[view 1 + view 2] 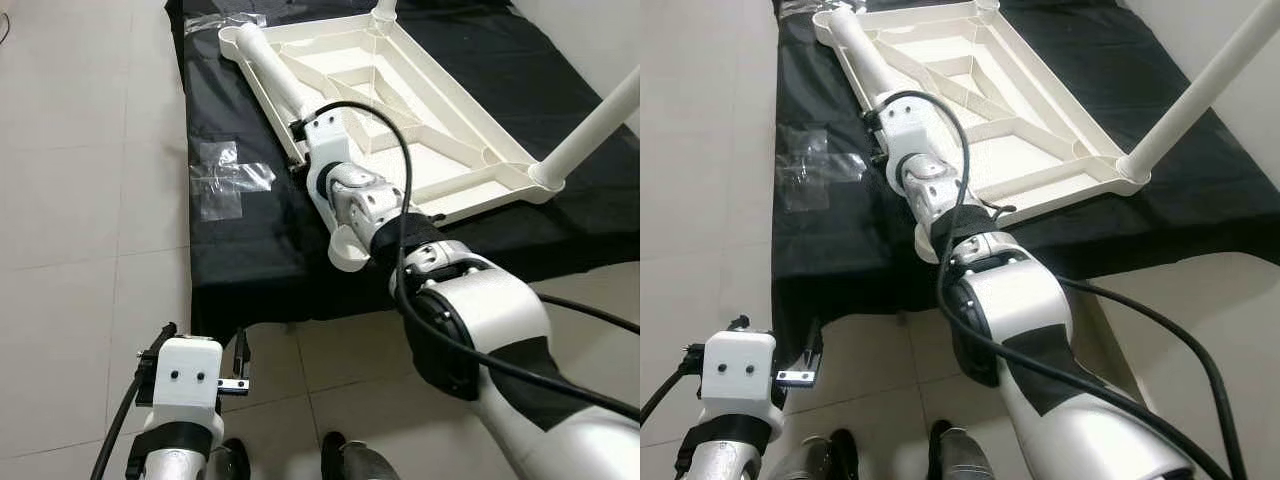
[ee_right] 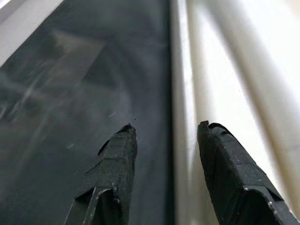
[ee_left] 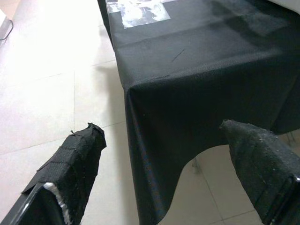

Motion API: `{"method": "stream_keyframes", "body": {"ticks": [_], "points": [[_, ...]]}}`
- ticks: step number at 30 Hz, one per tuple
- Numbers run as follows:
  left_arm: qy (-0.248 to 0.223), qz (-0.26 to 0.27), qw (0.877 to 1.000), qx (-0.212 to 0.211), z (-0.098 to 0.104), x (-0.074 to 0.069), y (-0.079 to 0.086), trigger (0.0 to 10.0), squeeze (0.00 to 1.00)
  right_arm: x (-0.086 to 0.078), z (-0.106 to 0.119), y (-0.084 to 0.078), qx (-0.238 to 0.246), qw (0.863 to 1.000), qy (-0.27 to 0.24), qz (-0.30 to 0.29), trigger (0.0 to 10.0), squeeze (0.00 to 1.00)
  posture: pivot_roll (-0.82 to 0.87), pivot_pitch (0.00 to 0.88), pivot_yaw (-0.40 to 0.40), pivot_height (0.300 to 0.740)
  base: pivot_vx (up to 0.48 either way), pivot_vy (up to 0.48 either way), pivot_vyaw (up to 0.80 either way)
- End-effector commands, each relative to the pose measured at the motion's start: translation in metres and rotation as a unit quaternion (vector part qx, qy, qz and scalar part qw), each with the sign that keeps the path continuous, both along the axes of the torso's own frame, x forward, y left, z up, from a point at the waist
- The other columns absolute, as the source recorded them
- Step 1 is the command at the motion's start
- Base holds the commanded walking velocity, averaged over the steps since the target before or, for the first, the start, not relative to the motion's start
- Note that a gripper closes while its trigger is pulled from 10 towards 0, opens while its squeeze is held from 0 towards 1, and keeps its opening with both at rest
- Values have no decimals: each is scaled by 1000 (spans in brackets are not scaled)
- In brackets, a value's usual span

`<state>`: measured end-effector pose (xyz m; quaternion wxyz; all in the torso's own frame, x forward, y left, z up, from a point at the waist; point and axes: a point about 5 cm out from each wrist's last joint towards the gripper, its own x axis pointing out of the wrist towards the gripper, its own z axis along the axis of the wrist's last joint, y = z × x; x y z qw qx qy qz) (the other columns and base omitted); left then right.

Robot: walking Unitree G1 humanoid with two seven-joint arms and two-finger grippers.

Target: Building children table

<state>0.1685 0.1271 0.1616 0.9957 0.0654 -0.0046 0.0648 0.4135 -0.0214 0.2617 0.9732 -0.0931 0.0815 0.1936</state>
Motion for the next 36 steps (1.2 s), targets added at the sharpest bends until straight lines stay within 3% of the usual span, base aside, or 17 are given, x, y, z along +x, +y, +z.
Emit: {"method": "stream_keyframes", "body": {"ticks": [1, 10, 13, 15, 17, 19, 23, 28, 29, 31, 32, 34, 36], "points": [[14, -38, 998, -40, -1, -7, -25, 10000, 0, -3, -17, 0, -12, 999, 35, 7, 10000, 0, -8, 325, -135, 740, 0, 0, 0], [15, -34, 998, -42, 0, -7, -23, 10000, 0, -5, -26, 1, -39, 997, 69, 19, 10000, 0, -13, 331, -139, 740, 0, 0, 0], [16, -32, 998, -44, 0, -8, -24, 10000, 0, -8, -40, -5, -106, 988, 96, 56, 10000, 0, -17, 337, -145, 740, 0, 0, 0], [16, -32, 998, -44, 0, -8, -24, 10000, 0, -9, -43, -6, -122, 985, 101, 66, 10000, 0, -17, 337, -145, 740, 0, 0, 0], [16, -29, 999, -42, 0, -10, -22, 10000, 0, -6, -45, -19, -162, 980, 100, 56, 10000, 0, -24, 340, -150, 740, 0, 0, 0], [16, -29, 999, -42, 0, -10, -22, 10000, 0, -6, -45, -19, -162, 980, 100, 56, 10000, 0, -24, 340, -150, 740, 0, 0, 0], [17, -27, 999, -42, 0, -11, -22, 10000, 0, -3, -46, -38, -217, 968, 107, 61, 10000, 0, -27, 341, -151, 740, 0, 0, 0], [18, -26, 999, -42, 0, -11, -22, 10000, 0, -3, -48, -42, -228, 964, 115, 69, 10000, 0, -27, 341, -151, 740, 0, 0, 0], [18, -26, 999, -42, 0, -11, -22, 10000, 0, -2, -46, -41, -207, 971, 105, 59, 10000, 0, -27, 340, -150, 740, 0, 0, 0], [17, -26, 999, -41, 0, -9, -22, 10000, 0, 1, -27, -28, -106, 991, 61, 53, 10000, 0, -17, 338, -149, 740, 0, 0, 0], [17, -26, 999, -41, 0, -9, -22, 10000, 0, 1, -27, -28, -106, 991, 61, 53, 10000, 0, -17, 338, -149, 740, 0, 0, 0], [13, -21, 999, -36, 1, -8, -20, 10000, 0, 3, 6, -13, 9, 998, -11, 65, 10000, 0, 0, 329, -146, 740, 0, 0, 0], [13, -21, 999, -36, 1, -8, -20, 10000, 0, 3, 6, -13, 9, 998, -11, 65, 10000, 0, 0, 329, -146, 740, 0, 0, 0]]}}
